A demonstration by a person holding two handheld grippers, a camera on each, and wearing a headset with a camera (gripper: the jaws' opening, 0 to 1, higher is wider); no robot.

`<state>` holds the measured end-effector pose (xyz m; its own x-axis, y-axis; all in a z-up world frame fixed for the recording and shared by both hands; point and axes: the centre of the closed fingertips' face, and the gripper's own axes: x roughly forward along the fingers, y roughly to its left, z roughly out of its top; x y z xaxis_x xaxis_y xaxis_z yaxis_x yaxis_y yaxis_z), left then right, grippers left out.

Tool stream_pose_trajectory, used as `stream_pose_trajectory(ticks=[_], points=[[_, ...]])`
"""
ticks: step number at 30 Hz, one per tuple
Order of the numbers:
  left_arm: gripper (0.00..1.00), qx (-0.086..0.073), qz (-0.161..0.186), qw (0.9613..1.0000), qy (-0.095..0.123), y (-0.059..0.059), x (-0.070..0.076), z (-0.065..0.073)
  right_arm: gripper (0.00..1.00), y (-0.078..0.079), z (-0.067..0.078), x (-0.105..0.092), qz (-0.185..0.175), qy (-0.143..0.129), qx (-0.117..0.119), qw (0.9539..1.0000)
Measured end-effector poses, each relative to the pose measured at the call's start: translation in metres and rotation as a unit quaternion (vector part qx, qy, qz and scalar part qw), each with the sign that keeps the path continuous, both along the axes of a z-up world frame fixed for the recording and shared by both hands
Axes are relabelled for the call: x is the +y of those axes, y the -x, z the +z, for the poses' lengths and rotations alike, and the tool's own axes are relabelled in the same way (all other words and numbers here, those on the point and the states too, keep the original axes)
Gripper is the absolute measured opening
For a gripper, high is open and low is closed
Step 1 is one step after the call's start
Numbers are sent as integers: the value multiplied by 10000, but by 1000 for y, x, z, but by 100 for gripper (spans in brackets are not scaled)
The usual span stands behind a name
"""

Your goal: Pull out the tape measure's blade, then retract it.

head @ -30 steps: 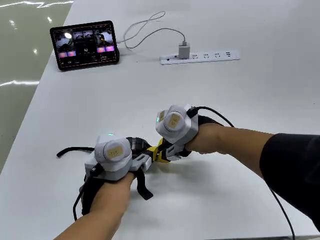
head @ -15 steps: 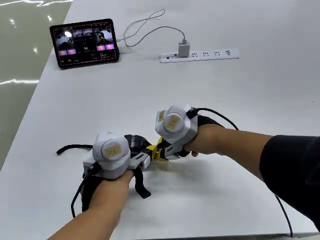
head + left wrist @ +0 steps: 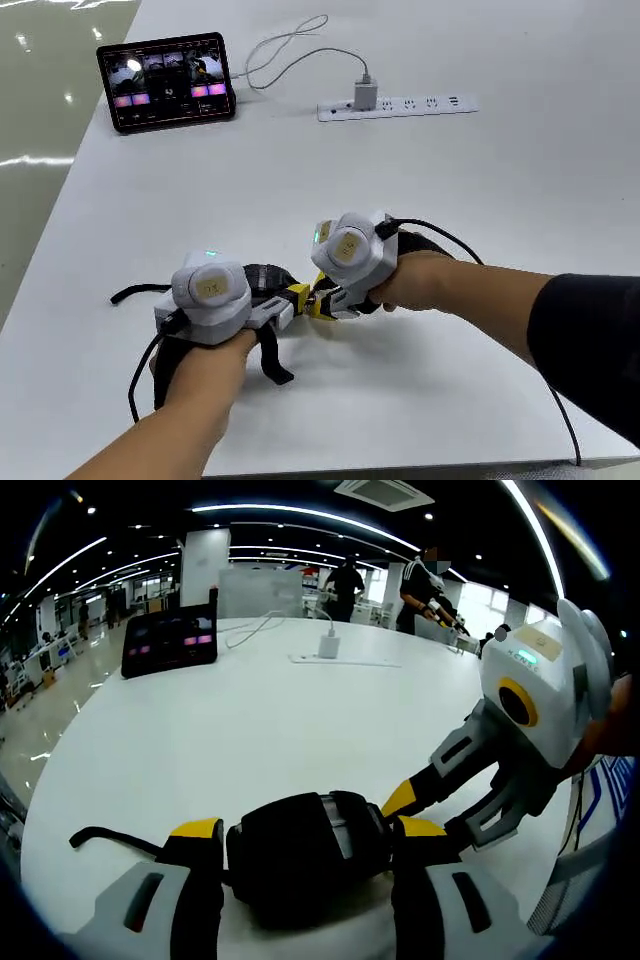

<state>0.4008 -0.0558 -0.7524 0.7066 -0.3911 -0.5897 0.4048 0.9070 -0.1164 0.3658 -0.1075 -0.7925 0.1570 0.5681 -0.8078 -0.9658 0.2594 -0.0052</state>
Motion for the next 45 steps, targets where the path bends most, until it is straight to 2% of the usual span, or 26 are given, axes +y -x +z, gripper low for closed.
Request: stream_pose_trajectory(ticks=[2,3,4,8,11,13,17,19,21,24,25,27,29,31,33,34,35,37,38,40,42,45], points=[[66,40,-25,10000,44,-2,1,1,19,1,1,-1,3,-12,13,10000],[67,171,50,9998,125,-2,2,0,19,1,4,-1,-39,-67,52,10000],[68,197,52,9997,149,-2,3,1,20,0,5,-1,-80,-98,56,9999],[74,36,-94,9999,70,-6,4,7,22,-2,14,-2,-204,-229,59,9995],[80,93,-278,9994,176,-6,0,8,23,-2,21,-6,-271,-287,51,9992],[87,212,-378,9988,231,-4,-3,8,24,0,23,-10,-278,-288,47,9992],[95,201,-467,9984,265,-4,0,11,26,1,25,-18,-371,-290,37,9989],[99,246,-529,9979,297,-3,1,11,28,1,26,-23,-456,-310,36,9985],[99,299,-609,9972,313,0,3,10,30,2,30,-26,-546,-390,54,9977],[99,241,-817,9960,262,3,5,12,35,3,34,-34,-657,-431,52,9969],[99,251,-914,9951,265,5,5,12,35,3,35,-37,-680,-450,42,9967],[99,139,-1146,9931,214,6,6,14,36,4,37,-44,-777,-494,36,9957],[99,290,-1296,9910,160,11,10,12,37,5,39,-52,-848,-513,11,9951],[99,187,-1533,9878,203,13,10,17,38,5,42,-61,-948,-546,-27,9940],[99,147,-1782,9838,95,16,12,19,38,6,44,-70,-1042,-561,-24,9930],[99,119,-1774,9841,-13,13,16,17,39,7,45,-73,-1069,-571,-33,9926],[99,57,-1750,9843,-216,9,23,17,40,7,46,-77,-1100,-572,-43,9923],[99,65,-1928,9812,2,13,20,22,41,9,51,-85,-1207,-629,-68,9907],[99,101,-1896,9818,80,13,21,24,42,9,53,-88,-1254,-663,-74,9899],[99,166,-1900,9816,82,12,25,26,44,12,56,-96,-1306,-657,-94,9892],[99,29,-1964,9805,60,11,28,30,46,14,56,-103,-1353,-643,-109,9887],[99,17,-2074,9783,14,11,30,32,48,18,57,-113,-1403,-631,-108,9880]])
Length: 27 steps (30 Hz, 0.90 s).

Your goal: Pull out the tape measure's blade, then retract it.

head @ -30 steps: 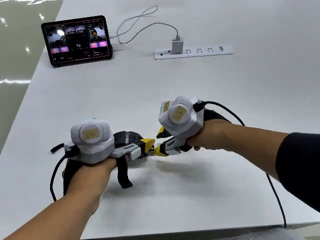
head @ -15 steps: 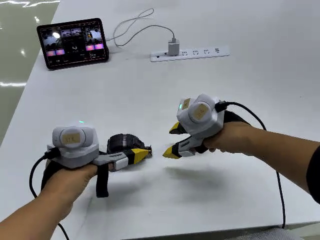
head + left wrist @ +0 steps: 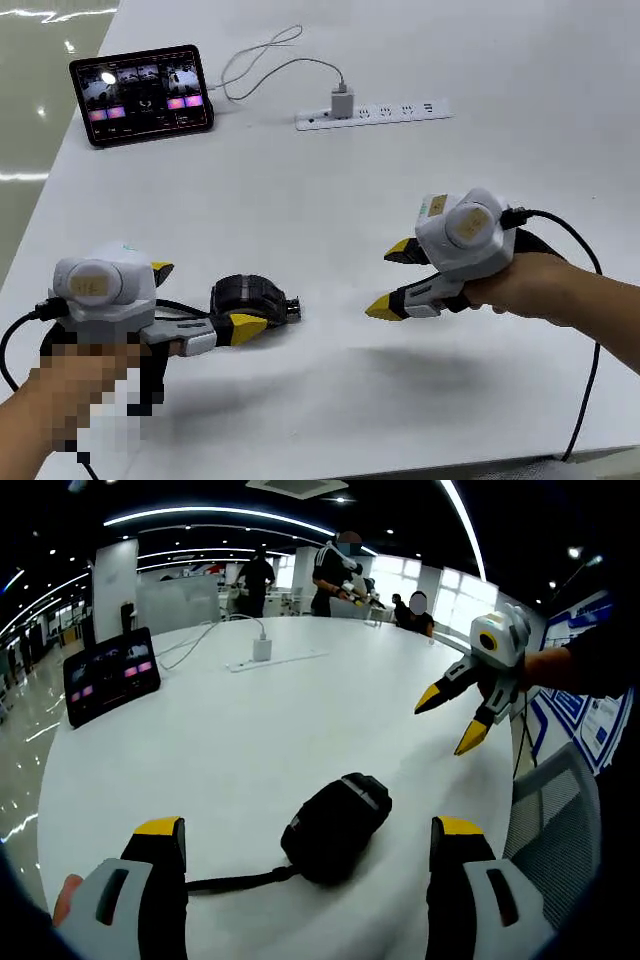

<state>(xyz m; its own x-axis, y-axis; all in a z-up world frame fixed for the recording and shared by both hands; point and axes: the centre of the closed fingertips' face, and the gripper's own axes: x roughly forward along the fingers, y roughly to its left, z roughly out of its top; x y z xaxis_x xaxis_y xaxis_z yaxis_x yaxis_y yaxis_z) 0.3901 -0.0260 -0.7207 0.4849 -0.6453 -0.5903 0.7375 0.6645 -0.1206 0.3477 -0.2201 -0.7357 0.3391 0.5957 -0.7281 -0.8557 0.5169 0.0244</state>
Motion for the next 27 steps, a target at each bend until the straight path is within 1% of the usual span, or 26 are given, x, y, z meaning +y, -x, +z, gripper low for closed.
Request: stream_pose_trajectory(ticks=[4,6,7,8,10,15,16,18,20,21,23,27], points=[[99,-16,-115,9999,-48,0,4,2,52,6,2,-13,-82,-28,-15,10000],[99,52,-141,9998,-164,1,9,-1,54,10,3,-19,-152,-39,-10,9999],[99,73,-160,9997,-156,2,10,-1,55,11,4,-21,-170,-44,-13,9998],[99,147,-224,9996,-87,5,10,-2,56,13,6,-25,-185,-70,-31,9998],[99,134,-241,9996,-118,6,13,-2,58,15,6,-31,-220,-64,-50,9997],[99,104,-421,9988,-236,8,19,-2,62,23,8,-49,-343,-60,-93,9993],[99,74,-488,9986,-169,10,18,2,63,25,9,-53,-367,-72,-93,9993],[99,8,-478,9988,-51,9,17,8,65,27,8,-61,-475,-32,-118,9988],[99,8,-493,9988,-71,9,17,9,66,30,6,-67,-512,-15,-136,9986],[99,-1,-513,9986,-140,9,19,8,67,31,5,-73,-561,15,-146,9983],[99,-7,-541,9983,-209,11,22,6,69,34,5,-82,-664,2,-155,9977],[99,52,-541,9983,-196,15,27,4,72,40,5,-96,-782,-58,-153,9968]])
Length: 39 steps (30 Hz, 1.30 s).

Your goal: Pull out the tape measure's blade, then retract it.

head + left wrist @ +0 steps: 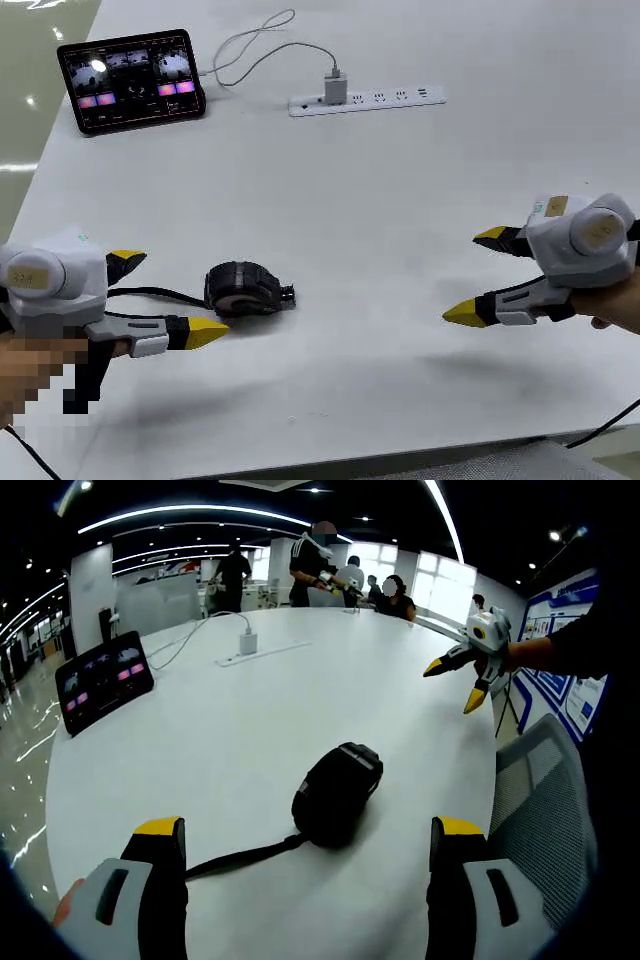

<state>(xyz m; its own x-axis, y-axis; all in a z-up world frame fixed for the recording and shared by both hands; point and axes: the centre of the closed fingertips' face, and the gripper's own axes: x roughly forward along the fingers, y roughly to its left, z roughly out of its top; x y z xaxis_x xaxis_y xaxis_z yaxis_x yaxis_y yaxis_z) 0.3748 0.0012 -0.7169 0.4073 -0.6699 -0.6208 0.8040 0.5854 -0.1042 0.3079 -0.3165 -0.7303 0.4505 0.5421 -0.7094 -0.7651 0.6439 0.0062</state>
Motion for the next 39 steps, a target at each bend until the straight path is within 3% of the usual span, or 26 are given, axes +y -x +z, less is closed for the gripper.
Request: stream_pose_trajectory(ticks=[7,16,22,28,39], points=[[99,52,-12,10000,-80,9,10,-3,79,12,-1,-26,-109,99,0,9999],[99,148,84,9998,-85,21,24,-4,89,23,1,-50,-271,-19,-1,9996],[99,94,101,9998,-169,23,34,-5,94,30,0,-65,-447,-31,37,9990],[99,168,109,9995,-238,26,40,-6,97,35,-1,-78,-569,8,20,9984],[99,120,157,9995,-246,24,45,-3,99,46,0,-84,-615,-56,18,9981]])
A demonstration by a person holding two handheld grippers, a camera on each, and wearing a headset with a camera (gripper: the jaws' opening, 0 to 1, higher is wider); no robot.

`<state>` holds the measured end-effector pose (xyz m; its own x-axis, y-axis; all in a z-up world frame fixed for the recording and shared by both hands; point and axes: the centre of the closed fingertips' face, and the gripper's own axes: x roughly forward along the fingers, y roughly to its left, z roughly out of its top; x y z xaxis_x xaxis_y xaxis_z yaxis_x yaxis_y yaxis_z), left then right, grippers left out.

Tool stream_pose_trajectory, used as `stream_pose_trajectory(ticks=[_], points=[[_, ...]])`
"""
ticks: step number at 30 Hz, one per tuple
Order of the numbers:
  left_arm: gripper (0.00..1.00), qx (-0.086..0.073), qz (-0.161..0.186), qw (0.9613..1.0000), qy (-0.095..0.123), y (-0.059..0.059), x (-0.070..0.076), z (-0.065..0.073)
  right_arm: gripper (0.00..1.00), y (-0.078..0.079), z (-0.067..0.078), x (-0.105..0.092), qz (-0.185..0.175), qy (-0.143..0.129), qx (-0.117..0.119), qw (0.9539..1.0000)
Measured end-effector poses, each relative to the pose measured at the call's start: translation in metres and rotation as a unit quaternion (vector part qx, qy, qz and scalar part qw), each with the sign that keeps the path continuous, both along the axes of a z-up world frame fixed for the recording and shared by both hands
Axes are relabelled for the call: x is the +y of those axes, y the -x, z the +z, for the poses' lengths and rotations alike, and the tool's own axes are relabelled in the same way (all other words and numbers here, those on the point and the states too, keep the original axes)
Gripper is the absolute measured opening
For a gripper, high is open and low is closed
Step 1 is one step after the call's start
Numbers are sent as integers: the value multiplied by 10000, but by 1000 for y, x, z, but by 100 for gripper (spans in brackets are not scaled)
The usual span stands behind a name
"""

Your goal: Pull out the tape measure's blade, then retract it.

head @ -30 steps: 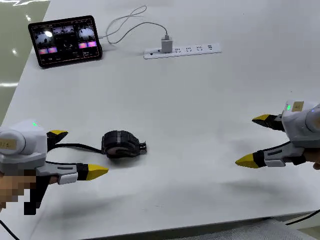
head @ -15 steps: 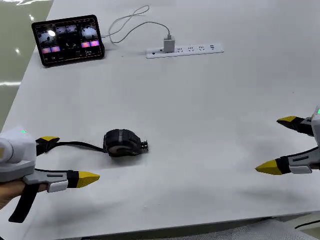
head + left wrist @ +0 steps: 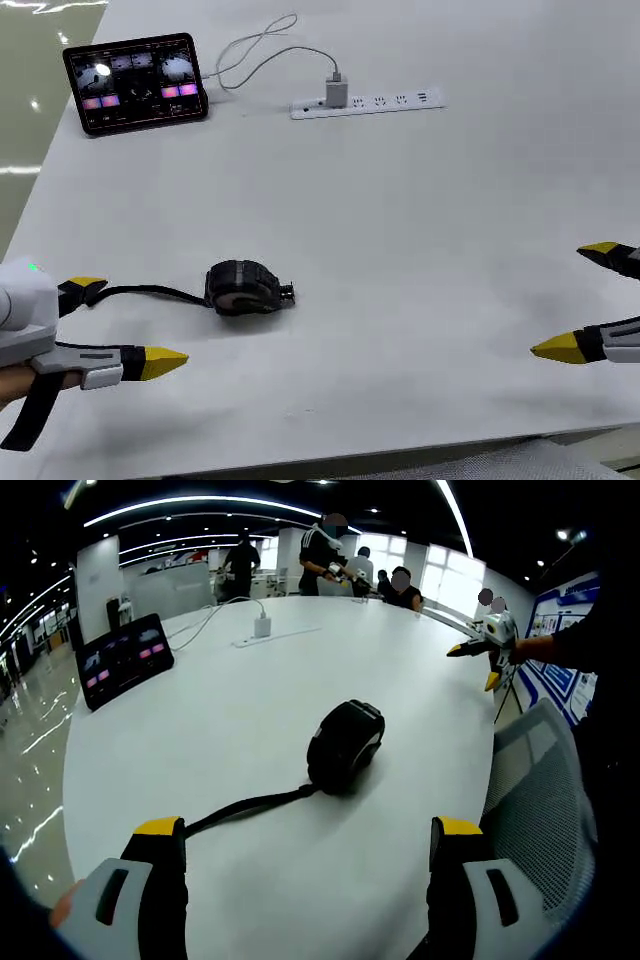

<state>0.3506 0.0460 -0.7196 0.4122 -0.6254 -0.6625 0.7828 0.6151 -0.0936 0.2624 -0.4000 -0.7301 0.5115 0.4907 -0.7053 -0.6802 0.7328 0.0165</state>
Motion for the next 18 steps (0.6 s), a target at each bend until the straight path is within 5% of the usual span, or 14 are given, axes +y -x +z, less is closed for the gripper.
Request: stream_pose_trajectory(ticks=[5,18], points=[[99,206,-187,9996,7,9,-2,-3,99,1,1,3,34,-10,-3,10000],[99,130,-144,9998,3,1,1,0,99,-2,4,2,65,7,-20,10000]])
